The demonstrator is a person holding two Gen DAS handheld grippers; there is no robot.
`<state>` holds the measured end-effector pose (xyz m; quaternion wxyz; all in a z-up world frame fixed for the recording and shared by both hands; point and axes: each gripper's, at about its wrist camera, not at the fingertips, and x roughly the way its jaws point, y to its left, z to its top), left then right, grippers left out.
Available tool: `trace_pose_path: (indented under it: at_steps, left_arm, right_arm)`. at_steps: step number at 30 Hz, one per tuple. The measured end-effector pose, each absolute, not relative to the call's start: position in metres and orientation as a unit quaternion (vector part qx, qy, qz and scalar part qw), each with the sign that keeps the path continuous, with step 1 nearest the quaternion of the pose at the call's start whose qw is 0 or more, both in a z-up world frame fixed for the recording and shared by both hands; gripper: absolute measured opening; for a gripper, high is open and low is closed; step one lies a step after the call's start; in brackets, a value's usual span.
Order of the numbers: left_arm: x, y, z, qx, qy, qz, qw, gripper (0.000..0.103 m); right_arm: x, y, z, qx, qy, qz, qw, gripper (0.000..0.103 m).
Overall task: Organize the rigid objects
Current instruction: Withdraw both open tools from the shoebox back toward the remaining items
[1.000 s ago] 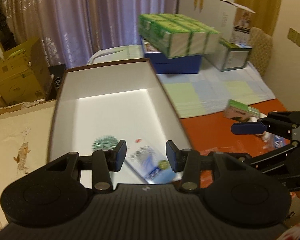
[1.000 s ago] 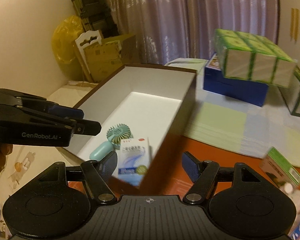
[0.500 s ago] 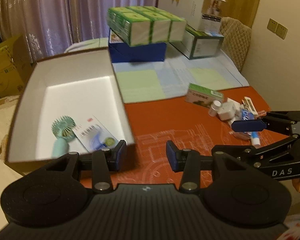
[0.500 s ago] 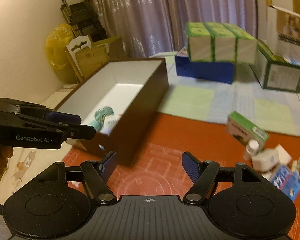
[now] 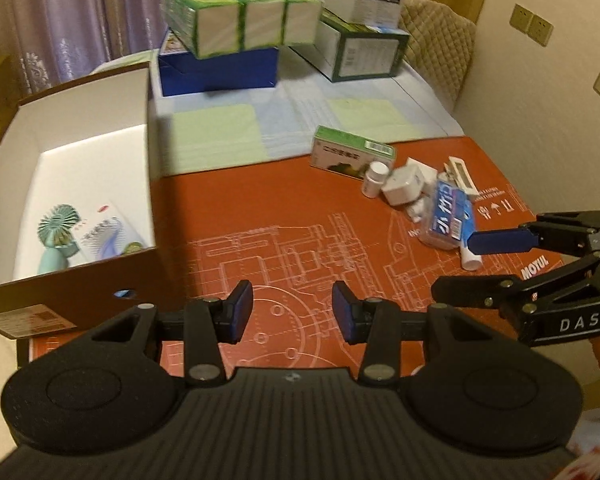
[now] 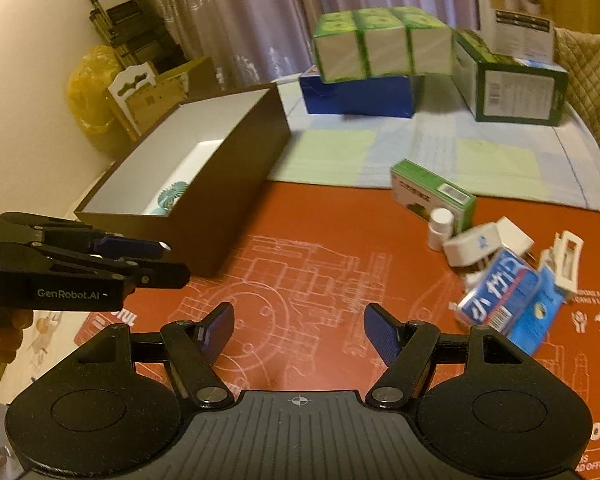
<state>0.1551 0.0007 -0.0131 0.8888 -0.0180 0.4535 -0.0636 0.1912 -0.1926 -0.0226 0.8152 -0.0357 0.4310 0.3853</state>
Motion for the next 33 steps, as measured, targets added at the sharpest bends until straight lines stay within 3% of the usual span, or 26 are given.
trace_pose_path:
  at_steps: [33]
  left_arm:
    - [0.218, -0.071, -0.054, 0.015, 0.484, -0.091, 0.87, 0.039]
  right_arm:
    - [0.244, -0.295, -0.058, 0.025, 0.477, 0.238, 0.846, 0.069]
